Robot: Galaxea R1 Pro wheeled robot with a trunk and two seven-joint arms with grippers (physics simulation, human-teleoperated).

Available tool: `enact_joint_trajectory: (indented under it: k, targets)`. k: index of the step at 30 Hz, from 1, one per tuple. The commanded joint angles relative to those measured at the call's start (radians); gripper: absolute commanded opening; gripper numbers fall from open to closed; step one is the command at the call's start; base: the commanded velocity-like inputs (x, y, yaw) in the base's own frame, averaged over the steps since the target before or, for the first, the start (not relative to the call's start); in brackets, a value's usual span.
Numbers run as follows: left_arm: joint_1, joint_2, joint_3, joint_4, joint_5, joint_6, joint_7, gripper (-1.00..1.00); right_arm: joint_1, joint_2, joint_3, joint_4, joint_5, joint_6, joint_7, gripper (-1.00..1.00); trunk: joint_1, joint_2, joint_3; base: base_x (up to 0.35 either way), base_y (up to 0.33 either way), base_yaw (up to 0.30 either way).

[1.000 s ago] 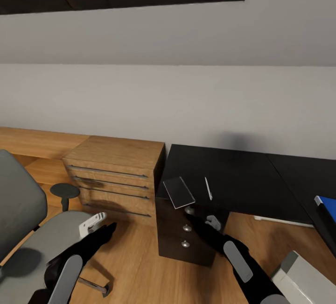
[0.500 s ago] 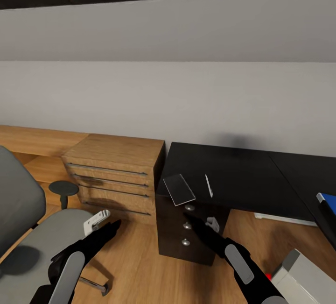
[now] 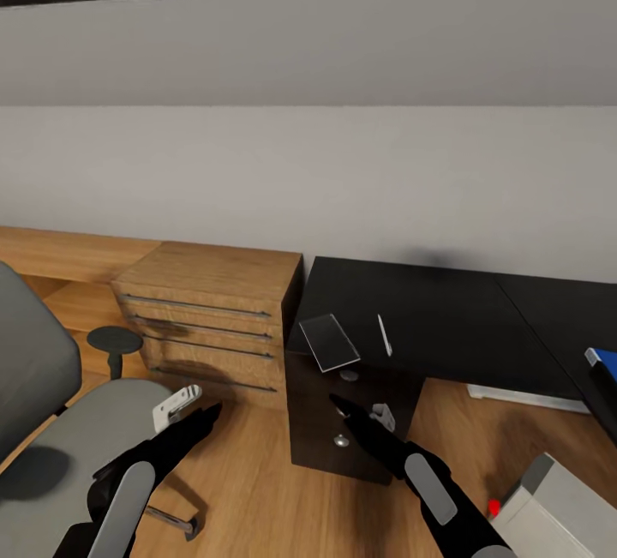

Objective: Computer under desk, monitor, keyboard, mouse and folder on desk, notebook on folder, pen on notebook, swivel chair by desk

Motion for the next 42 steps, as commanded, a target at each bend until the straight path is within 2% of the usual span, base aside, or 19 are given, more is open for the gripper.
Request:
enact_joint_trajectory:
  k: [1, 4, 5, 8, 14, 17, 22, 31, 42]
  targets:
    - [-0.001, -0.001, 0.0, -0.001, 0.01, 0.002, 0.009, 1.0, -0.001, 0.001, -0.003, 0.0, -0.012, 0.005, 0.0, 1.0, 0.004, -0.008, -0.004, 0.0, 0.0, 0.0]
    - [-0.001, 0.0, 0.0, -0.001, 0.01, 0.002, 0.009, 1.0, -0.001, 0.001, -0.014, 0.001, -0.037, 0.006, 0.0, 1.0, 0.015, -0.029, -0.014, 0.0, 0.0, 0.0]
    - [-0.001, 0.0, 0.001, -0.001, 0.01, 0.002, 0.01, 1.0, -0.001, 0.001, -0.026, 0.001, -0.06, 0.005, 0.0, 1.0, 0.019, -0.036, -0.017, 0.0, 0.0, 0.0]
    - [-0.001, -0.001, 0.001, -0.001, 0.01, 0.002, 0.01, 1.0, -0.001, 0.001, -0.041, 0.002, -0.094, 0.005, -0.001, 1.0, 0.031, -0.057, -0.026, 0.0, 0.0, 0.0]
    - [-0.001, -0.001, 0.001, -0.001, 0.01, 0.002, 0.011, 1.0, -0.001, 0.001, -0.057, 0.002, -0.128, 0.006, -0.001, 1.0, 0.054, -0.099, -0.045, 0.0, 0.0, 0.0]
    - [-0.001, -0.001, 0.001, -0.001, 0.01, 0.002, 0.011, 1.0, -0.001, 0.001, -0.059, 0.001, -0.134, 0.008, -0.001, 1.0, 0.065, -0.12, -0.054, 0.0, 0.0, 0.0]
    - [-0.001, 0.0, 0.003, -0.001, 0.01, 0.002, 0.01, 1.0, -0.001, 0.006, -0.056, -0.002, -0.139, 0.012, -0.001, 1.0, 0.065, -0.12, -0.054, 0.0, 0.0, 0.0]
    - [-0.001, 0.0, 0.003, -0.001, 0.01, 0.002, 0.011, 1.0, -0.009, 0.04, -0.056, -0.003, -0.139, 0.009, -0.02, 1.0, 0.065, -0.12, -0.054, 0.0, 0.0, 0.0]
    - [-0.001, -0.001, 0.002, 0.0, 0.008, 0.002, 0.012, 1.0, -0.036, 0.057, -0.056, -0.003, -0.136, 0.004, -0.089, 1.0, 0.065, -0.12, -0.054, 0.0, 0.0, 0.0]
